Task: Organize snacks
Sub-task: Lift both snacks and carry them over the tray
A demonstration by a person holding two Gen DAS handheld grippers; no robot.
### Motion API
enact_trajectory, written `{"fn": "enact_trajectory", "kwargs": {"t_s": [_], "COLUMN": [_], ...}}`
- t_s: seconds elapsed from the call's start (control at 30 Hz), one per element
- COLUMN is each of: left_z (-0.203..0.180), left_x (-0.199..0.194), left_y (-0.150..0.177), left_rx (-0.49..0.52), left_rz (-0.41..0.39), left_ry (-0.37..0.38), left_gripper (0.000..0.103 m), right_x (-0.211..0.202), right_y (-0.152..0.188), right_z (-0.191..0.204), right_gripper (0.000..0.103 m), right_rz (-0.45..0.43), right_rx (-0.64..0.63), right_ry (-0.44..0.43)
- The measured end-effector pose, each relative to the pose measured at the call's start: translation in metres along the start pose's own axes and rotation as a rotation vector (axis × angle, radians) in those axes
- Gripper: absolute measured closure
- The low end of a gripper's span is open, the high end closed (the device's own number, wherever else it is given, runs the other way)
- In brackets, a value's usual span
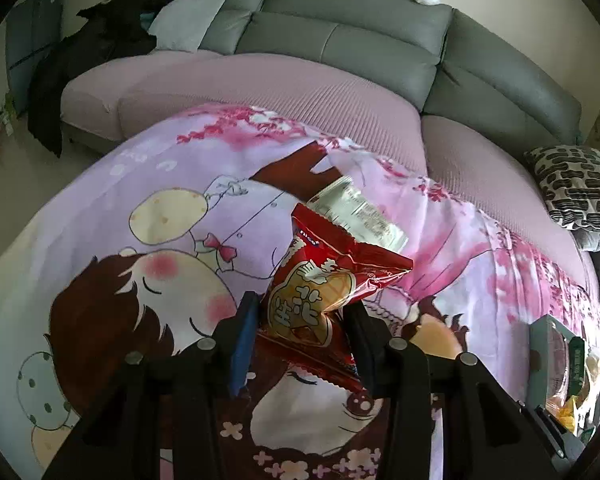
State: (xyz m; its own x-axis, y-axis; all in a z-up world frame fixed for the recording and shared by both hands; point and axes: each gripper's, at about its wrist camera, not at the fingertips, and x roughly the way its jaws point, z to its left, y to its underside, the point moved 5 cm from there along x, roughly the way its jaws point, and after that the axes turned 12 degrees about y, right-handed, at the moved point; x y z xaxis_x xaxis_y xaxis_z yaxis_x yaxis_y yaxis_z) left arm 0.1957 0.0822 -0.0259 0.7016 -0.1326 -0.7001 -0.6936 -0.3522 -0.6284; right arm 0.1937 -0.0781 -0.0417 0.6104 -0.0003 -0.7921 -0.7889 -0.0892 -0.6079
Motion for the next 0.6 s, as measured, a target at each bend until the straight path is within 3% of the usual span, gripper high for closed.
{"fn": "enact_trajectory", "kwargs": {"t_s": [0.6], "left_z": [-0.043], "left_x": [-0.042], "left_y": [-0.016], "left_rx": [0.076], "left_rz": [-0.071], "left_ry": [0.051], "left_gripper": [0.058], "right_x": [-0.051], "right_y": [-0.018], "right_z": [-0.035], "right_gripper": [0.072], "right_rz": [-0.105], "right_rx": [0.068], "right_ry": [0.021]}}
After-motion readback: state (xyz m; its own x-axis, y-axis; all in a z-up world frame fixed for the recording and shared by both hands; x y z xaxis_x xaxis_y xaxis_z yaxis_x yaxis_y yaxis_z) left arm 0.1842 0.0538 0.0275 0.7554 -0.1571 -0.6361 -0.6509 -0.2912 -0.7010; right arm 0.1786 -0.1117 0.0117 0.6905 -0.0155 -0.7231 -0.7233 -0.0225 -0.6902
